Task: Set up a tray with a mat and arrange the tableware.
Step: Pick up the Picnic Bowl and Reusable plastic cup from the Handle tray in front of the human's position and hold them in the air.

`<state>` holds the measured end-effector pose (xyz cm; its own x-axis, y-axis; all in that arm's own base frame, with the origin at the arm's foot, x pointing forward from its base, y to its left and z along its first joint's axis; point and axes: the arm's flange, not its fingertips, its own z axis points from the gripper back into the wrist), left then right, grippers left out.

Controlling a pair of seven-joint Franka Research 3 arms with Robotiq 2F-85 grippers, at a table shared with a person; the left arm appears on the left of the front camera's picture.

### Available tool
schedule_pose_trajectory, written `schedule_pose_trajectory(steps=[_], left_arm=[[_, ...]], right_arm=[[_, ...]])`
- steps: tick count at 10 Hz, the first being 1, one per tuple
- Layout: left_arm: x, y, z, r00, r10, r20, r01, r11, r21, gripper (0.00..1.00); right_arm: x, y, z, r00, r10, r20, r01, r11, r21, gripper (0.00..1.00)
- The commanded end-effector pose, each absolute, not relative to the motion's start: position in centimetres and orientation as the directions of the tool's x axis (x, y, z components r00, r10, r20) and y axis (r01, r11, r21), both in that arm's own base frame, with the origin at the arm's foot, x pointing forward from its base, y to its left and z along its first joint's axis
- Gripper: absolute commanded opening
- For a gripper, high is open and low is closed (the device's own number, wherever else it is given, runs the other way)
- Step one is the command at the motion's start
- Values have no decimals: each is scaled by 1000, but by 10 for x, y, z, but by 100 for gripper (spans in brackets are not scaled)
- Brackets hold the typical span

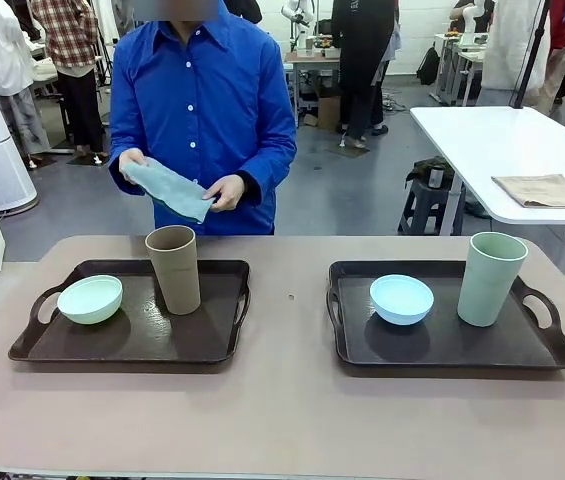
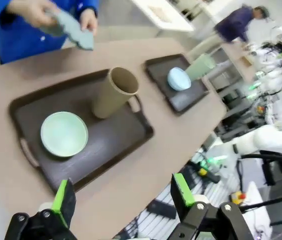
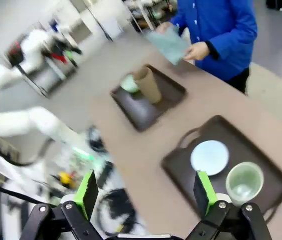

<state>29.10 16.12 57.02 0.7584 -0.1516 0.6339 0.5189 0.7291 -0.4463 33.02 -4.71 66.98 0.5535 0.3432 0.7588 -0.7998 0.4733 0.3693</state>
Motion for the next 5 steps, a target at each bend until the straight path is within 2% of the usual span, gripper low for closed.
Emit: schedule_pose_trajectory(steps=[1,2,3,4,5], left_arm=[[294,140,584,805,-224,550,439,848,-297,100],[296,132,600,805,-242,542,393,902,-181,100],[293,131,611,801,-232,552,341,935,-102,100],[293,130,618,805,-218,552,298,953,-59,100],[293,128,624,804,-209,556,270,963,-29,100]], right_arm=[[339,24,620,388,575,720,-859,510,56,100],[342,62,602,303,620,723,-878,476,-41,100],[336,91,594,232,595,769,-891,447,-76,100],[331,112,593,208,529,823,-900,434,-52,100],[325,128,590,235,466,853,-919,392,40,100]])
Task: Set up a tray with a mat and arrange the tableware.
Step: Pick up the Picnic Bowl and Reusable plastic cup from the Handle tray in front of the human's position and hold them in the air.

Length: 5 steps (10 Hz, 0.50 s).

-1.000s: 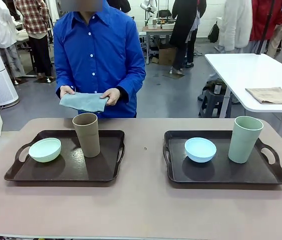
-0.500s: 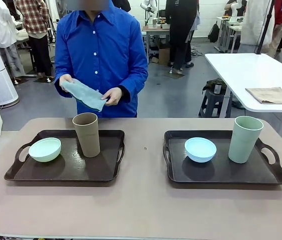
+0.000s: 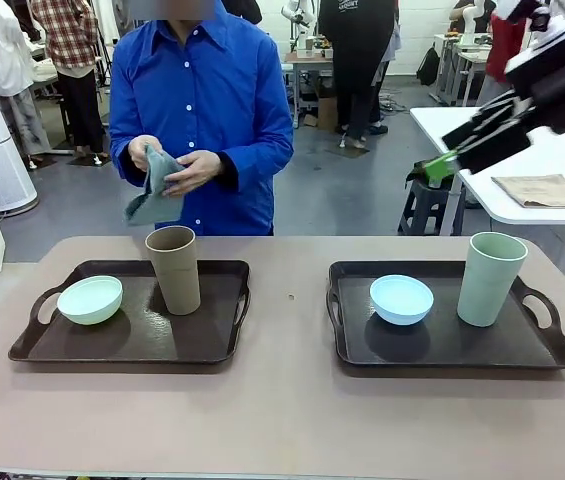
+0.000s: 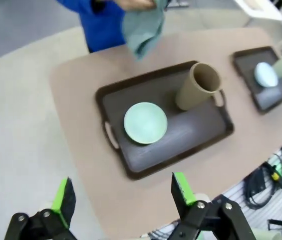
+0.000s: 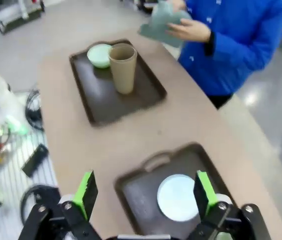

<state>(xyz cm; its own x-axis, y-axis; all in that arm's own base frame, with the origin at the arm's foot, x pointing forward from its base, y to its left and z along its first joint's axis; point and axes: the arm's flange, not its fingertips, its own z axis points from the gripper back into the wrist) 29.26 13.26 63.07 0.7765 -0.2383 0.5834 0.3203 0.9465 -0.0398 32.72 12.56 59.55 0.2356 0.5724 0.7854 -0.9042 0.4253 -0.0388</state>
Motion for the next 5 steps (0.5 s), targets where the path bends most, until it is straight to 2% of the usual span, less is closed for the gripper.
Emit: schedule_pose_trajectory(steps=[1,3,4,5], left_arm=[[297,124,628,813,-188,551,226,974,-1,100],[311,116,626,829,-184,528,224,974,-12,100],[297,126,636,803,-208,559,243,970,11,100],[297,126,636,803,-208,559,243,970,11,100]], right_arm=[[319,139,584,286,439,851,-937,314,153,100],[313,141,581,358,433,827,-930,248,272,100],[314,151,583,259,468,845,-941,321,111,100],[314,151,583,259,468,845,-941,321,111,100]])
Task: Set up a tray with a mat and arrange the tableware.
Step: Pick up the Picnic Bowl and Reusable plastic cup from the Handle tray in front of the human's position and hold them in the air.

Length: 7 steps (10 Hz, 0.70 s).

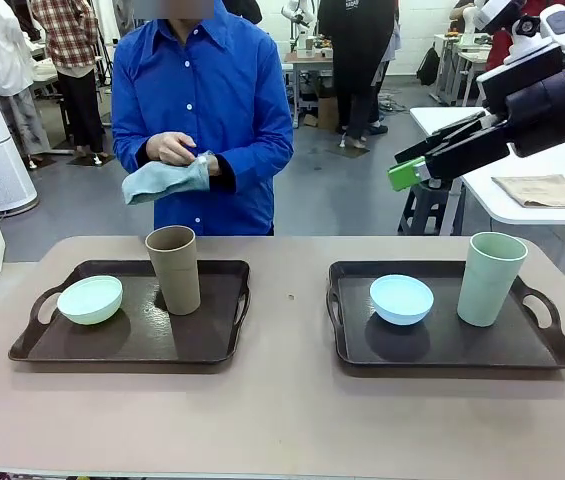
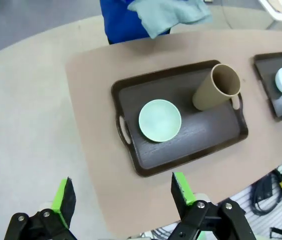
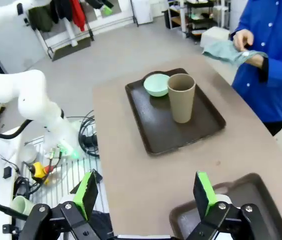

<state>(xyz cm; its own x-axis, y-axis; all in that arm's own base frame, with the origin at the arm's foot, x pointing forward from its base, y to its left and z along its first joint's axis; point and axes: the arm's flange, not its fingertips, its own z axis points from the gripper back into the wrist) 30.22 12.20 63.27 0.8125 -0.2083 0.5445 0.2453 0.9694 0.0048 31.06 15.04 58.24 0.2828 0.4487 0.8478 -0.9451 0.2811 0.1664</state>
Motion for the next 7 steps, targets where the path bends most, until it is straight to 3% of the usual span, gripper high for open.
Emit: schedule_pose_trajectory(steps=[1,4,6,7], left_arm=[[297,126,636,803,-208,559,243,970,11,100],[298,128,635,803,-212,556,255,967,1,100],[346,77,634,844,-176,507,194,981,18,100],[357,59,630,857,-188,480,191,981,43,100]], right_arm=[[314,151,583,259,468,845,-941,321,111,100],[312,149,585,274,457,846,-941,310,137,100],[355,188,564,103,589,802,-993,109,48,100],[373,205,557,39,626,779,-996,83,-16,100]])
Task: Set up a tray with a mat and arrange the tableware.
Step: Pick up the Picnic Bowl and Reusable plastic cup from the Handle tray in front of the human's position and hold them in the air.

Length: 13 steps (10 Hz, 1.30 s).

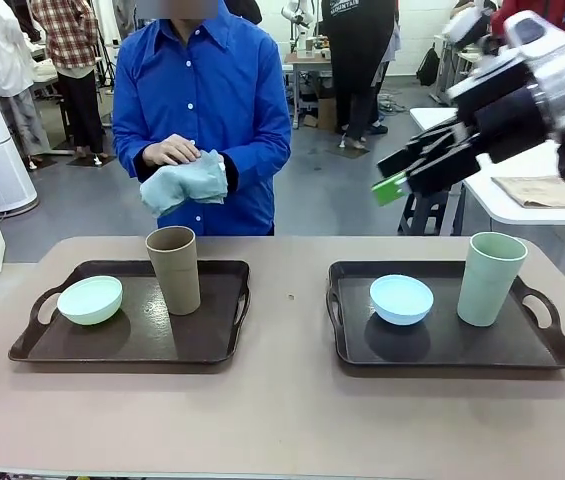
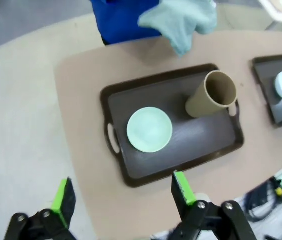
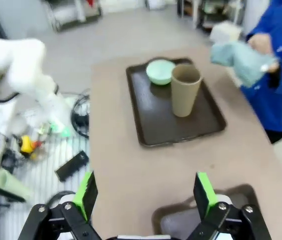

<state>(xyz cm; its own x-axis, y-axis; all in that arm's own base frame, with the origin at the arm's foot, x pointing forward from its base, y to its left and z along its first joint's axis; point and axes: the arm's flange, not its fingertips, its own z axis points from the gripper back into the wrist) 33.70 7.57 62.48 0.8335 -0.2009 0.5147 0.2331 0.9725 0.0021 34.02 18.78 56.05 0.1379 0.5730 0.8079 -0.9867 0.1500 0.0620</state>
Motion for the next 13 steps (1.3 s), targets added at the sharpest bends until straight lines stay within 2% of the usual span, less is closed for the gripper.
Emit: schedule_pose_trajectory(steps=[1,3,4,5,6,7,9,10,11,13], left_arm=[[365,46,620,872,-194,450,194,980,47,100],[380,35,592,908,-179,379,191,981,6,100],[389,34,573,933,-151,328,163,987,-11,100],[400,34,547,955,-102,278,118,992,-41,100],[412,31,520,974,-79,213,96,993,-72,100],[422,21,481,983,-79,168,102,985,-136,100],[418,16,470,986,-85,143,110,979,-172,100],[420,9,472,978,-138,158,163,974,-158,100],[413,22,473,983,-108,147,126,984,-125,100],[413,22,473,983,-108,147,126,984,-125,100]], right_arm=[[389,222,549,15,651,759,-991,109,-74,100],[414,263,526,-99,680,726,-970,97,-223,100],[428,285,510,-110,702,703,-961,106,-257,100],[441,306,491,-61,697,714,-962,150,-228,100],[452,335,471,-47,706,707,-980,106,-171,100],[460,386,432,-67,760,646,-997,-28,-70,100],[460,399,425,-70,754,654,-998,-57,-41,100],[462,406,428,-48,775,631,-999,-52,-11,100],[439,384,417,-69,743,666,-997,-25,-76,100],[439,384,417,-69,743,666,-997,-25,-76,100]])
